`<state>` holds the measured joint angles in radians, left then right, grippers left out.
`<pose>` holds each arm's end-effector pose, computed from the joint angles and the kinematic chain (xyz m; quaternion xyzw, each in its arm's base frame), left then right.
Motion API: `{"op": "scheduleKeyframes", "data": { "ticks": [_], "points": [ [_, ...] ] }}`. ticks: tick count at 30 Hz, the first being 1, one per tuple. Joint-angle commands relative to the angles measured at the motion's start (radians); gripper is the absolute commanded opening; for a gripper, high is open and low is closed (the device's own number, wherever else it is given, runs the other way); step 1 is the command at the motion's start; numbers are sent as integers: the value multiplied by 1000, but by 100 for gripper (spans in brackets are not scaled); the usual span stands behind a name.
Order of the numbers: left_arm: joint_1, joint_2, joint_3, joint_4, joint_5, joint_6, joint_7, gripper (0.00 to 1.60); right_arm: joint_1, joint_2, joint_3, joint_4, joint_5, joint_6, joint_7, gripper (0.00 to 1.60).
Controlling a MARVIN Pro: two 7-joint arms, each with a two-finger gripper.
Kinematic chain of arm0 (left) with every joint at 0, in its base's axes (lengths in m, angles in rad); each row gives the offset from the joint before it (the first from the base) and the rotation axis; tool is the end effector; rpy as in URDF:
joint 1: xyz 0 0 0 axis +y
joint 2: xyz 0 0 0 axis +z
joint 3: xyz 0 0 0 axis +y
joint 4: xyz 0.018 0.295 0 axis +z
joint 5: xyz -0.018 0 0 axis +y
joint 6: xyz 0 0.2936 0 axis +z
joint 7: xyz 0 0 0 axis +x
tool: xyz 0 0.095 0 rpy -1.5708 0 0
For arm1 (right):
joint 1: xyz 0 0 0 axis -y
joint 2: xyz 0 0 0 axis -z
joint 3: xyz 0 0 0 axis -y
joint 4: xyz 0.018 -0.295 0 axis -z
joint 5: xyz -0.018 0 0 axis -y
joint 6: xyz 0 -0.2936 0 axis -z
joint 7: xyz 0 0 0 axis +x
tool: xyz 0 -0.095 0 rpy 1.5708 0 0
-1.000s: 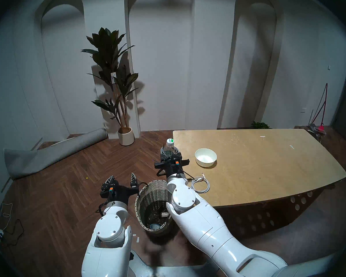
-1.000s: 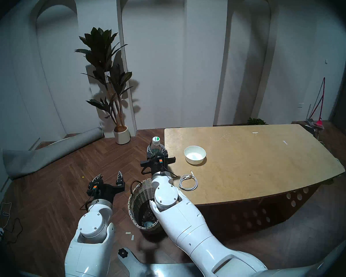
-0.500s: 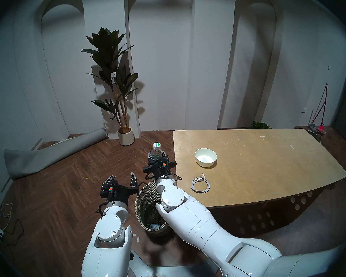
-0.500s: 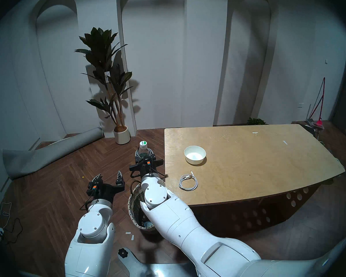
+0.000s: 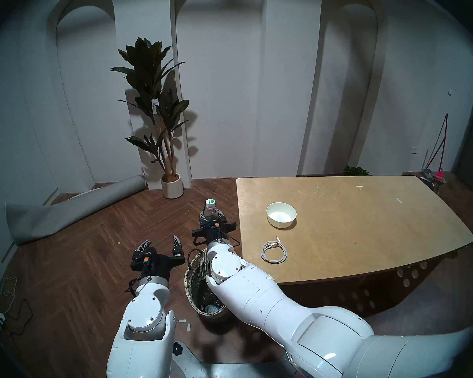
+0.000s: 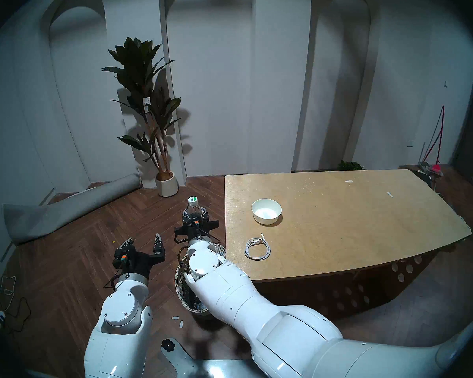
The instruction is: Load the items into the basket from the rear
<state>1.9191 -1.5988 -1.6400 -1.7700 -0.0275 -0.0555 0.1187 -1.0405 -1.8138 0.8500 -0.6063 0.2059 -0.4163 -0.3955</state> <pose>0.2958 0.0326 -0.3543 -0.7365 -0.0790 -0.6692 0.0592 0.4570 0.2650 -0.3688 -0.6994 -0.0860 -0.7030 0.0965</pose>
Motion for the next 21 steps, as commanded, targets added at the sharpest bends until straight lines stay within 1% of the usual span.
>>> {"op": "scheduleKeyframes", "data": {
  "ticks": [1,2,3,4,5,11,15,17,18,19,20,21],
  "points": [
    [6,-2,-2,-33,-3,-20,-1,160,85,-78,-2,59,-13,-40,-26,33],
    [8,-2,-3,-34,-4,-21,-1,160,89,-81,-2,71,-13,-43,-26,46],
    [9,-2,-3,-35,-4,-22,-2,160,95,-85,-4,86,-16,-48,-31,85],
    [10,-3,-2,-36,-4,-23,-3,160,100,-91,-4,103,-17,-49,-38,109],
    [11,-2,-4,-37,-5,-24,-3,160,104,-92,-4,114,-15,-53,-35,160],
    [16,2,-4,-41,-9,-25,-12,160,127,-114,3,180,-9,-88,-47,160],
    [16,5,0,-41,-9,-25,-20,160,136,-121,15,195,2,-120,-53,160],
    [16,6,0,-41,-11,-25,-22,160,140,-120,25,180,5,-147,-63,160],
    [16,8,-4,-45,-12,-16,-23,160,140,-120,47,154,30,-150,-52,160],
    [15,20,-1,-48,-5,-2,-31,160,147,-119,53,139,30,-161,-64,160],
    [14,51,8,-47,20,25,-51,160,163,-120,63,122,34,-158,-84,160],
    [12,59,11,-44,27,35,-56,160,177,-119,72,106,41,-162,-87,160]
  ]
}}
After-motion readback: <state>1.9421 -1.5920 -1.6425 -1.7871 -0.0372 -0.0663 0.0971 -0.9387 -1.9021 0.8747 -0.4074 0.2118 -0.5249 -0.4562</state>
